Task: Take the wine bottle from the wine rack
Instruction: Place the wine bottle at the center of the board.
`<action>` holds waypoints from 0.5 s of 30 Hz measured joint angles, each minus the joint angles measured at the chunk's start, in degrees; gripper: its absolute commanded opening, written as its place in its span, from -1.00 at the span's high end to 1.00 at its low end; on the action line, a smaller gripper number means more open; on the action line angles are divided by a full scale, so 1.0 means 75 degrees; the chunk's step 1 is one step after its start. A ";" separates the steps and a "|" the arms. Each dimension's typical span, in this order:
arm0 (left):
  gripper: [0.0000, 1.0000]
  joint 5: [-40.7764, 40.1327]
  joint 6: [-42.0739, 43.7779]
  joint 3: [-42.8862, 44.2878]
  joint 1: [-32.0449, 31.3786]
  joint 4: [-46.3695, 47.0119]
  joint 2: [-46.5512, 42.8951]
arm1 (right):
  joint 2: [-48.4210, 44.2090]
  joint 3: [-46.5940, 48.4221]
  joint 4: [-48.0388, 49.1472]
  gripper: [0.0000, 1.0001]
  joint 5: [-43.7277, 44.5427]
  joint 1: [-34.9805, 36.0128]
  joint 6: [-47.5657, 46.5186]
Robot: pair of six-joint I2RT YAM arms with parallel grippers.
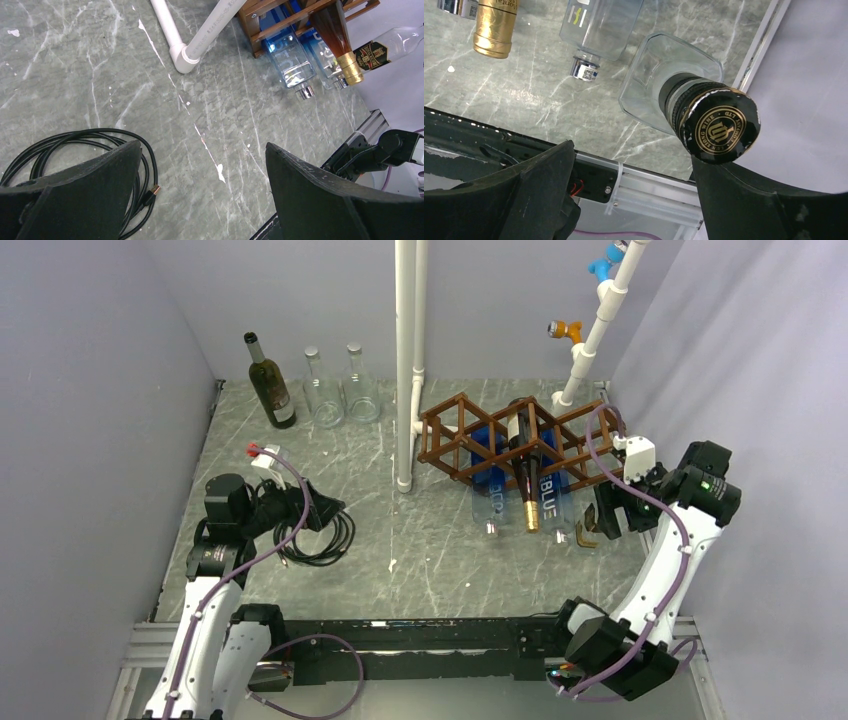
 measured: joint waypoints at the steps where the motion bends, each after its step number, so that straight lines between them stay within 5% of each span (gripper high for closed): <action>1: -0.98 0.0000 0.0000 0.0000 0.0000 -0.0003 -0.0006 | -0.0006 0.0009 -0.0006 -0.87 0.0000 0.0000 0.0026; 15: -0.98 -0.0087 0.0128 0.0085 -0.0309 -0.0125 -0.0152 | 0.0338 0.0519 0.0670 -0.90 -0.0405 -0.0009 0.1422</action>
